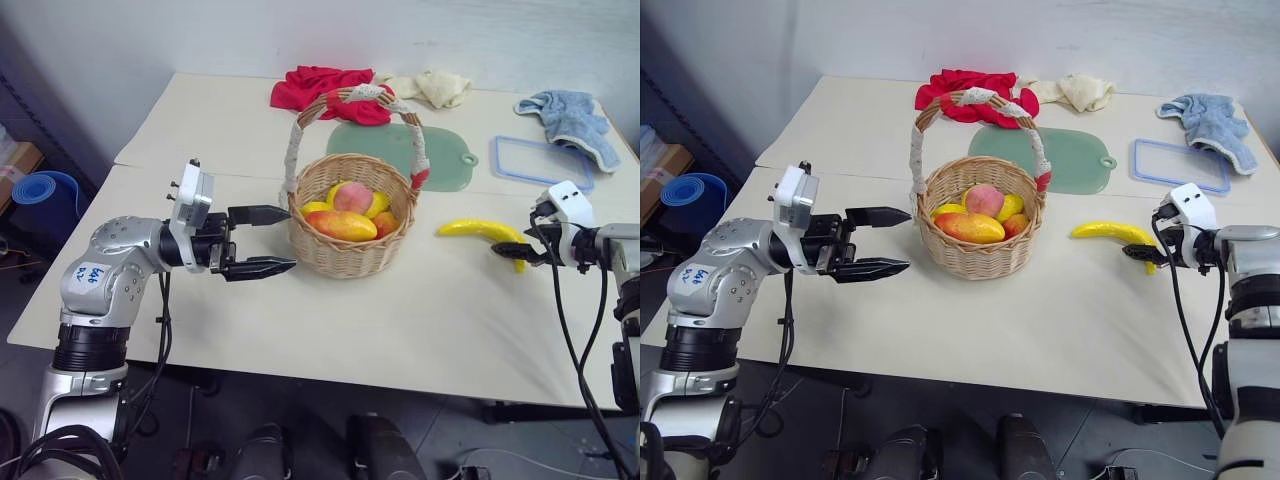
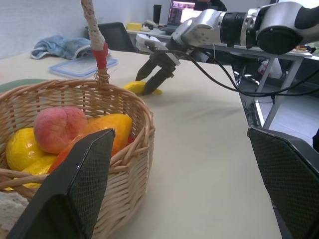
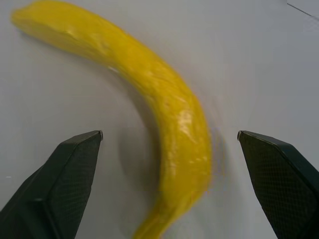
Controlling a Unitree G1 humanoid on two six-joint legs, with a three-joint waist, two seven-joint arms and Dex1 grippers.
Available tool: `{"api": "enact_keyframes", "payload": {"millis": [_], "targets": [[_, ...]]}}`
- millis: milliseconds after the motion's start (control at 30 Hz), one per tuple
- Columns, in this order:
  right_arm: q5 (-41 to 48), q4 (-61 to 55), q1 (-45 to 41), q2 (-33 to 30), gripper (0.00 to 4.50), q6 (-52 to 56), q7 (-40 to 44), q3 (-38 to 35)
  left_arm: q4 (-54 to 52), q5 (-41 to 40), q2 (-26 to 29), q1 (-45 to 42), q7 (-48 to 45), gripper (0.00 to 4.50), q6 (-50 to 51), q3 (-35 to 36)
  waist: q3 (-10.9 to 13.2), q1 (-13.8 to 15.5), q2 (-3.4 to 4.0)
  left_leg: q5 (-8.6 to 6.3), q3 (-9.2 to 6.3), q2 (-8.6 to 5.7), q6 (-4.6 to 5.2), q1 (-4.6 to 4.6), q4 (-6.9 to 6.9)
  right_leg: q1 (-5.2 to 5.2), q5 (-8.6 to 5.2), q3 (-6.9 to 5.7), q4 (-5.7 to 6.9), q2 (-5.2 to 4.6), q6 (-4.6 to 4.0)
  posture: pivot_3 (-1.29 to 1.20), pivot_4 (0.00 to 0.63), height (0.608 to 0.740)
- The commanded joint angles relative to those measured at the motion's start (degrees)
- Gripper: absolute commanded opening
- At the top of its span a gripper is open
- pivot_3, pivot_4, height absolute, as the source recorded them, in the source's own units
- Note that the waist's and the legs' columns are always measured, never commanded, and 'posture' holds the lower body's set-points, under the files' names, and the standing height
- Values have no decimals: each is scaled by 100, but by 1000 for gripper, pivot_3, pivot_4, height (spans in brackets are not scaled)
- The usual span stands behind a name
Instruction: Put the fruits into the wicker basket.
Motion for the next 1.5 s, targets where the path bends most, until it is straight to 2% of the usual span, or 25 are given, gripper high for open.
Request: {"api": "enact_keyframes", "payload": {"millis": [33,200,300,367,467,567,633,700,800,833,933,1033,1133,1233,1367,1500], "targets": [[-124,378,-162,115,3851,-83,425,-53,-273,-221,54,-56,-8,4500,67,153,0,-1,0,0,0,3,0,0,0,0,0,0,0,3,0,0,150,740],[-155,569,-237,123,2086,-132,458,-267,-254,-250,84,-117,15,4500,98,191,0,-14,0,0,11,4,0,8,2,0,1,11,9,5,0,0,150,740],[-157,447,-46,-44,1183,-194,630,-353,-301,-241,94,-43,28,4500,77,208,0,-20,0,0,15,4,-1,12,1,0,1,16,13,6,0,0,150,740],[-46,144,171,-204,851,-315,862,-485,-361,-246,102,35,42,4500,67,225,0,-10,0,0,16,4,-1,13,1,0,1,16,12,5,0,0,150,740],[325,-844,691,-480,848,-84,1395,-802,-421,-241,126,140,86,4500,70,285,0,16,0,-1,17,3,-2,12,-1,0,1,18,9,4,1,0,150,740],[1345,-3457,1907,-888,848,1432,1977,-1359,-455,-250,176,303,195,4500,79,466,0,29,2,-1,15,4,-2,12,0,-1,2,18,12,4,2,0,150,740],[2139,-5334,2641,-982,848,2601,1882,-1775,-453,-242,208,424,309,4500,59,606,0,19,3,-3,5,7,-4,13,0,0,2,12,21,4,2,0,150,740],[3063,-6816,2742,-652,848,4009,1238,-2194,-464,-224,227,580,407,4500,16,735,2,-38,1,-6,4,13,-12,24,0,1,2,13,36,5,2,0,150,740],[4052,-8216,2266,326,848,5478,148,-2457,-534,-243,215,801,584,4500,-2,909,1,-139,-5,-7,8,17,-18,48,-5,12,6,13,41,4,-10,0,150,740],[4140,-8460,1933,951,848,5976,-364,-2577,-575,-250,211,873,643,4500,-8,956,1,-152,-6,-7,6,19,-21,50,-6,12,9,13,44,4,-16,0,150,740],[3588,-8656,1071,2927,848,6901,-2139,-2962,-708,-319,185,1033,808,4500,23,1071,-1,-151,-13,-3,2,19,-30,43,-7,1,13,11,50,3,-24,0,150,740],[2407,-8581,678,4407,848,6624,-3978,-2554,-890,-389,148,1241,1029,4500,-10,1252,-4,-124,-16,-1,-2,14,-33,25,-7,-26,13,1,72,-10,-24,0,150,740],[1868,-8433,432,5033,848,6257,-4782,-2309,-1110,-481,129,1431,1199,4500,30,1362,-6,-66,-16,1,-13,-1,-29,-48,2,-100,17,-15,97,-26,-17,0,150,740],[1435,-8302,195,5564,848,5846,-5555,-2451,-1343,-557,115,1644,1338,4500,41,1437,-7,-93,-18,2,-5,-8,-17,-100,5,-147,32,-25,105,-31,9,0,150,740],[1497,-8319,227,5471,2135,5759,-5489,-2313,-1464,-597,105,1757,1471,4500,-18,1450,-11,-131,-24,4,-15,-9,-10,-138,13,-169,39,-37,95,-30,22,0,150,740],[2137,-8590,219,4863,3469,6342,-4678,-2180,-1589,-616,95,1829,1529,4500,-56,1430,-11,-147,-24,13,-6,-11,4,-142,14,-168,39,-30,87,-29,21,0,150,740]]}}
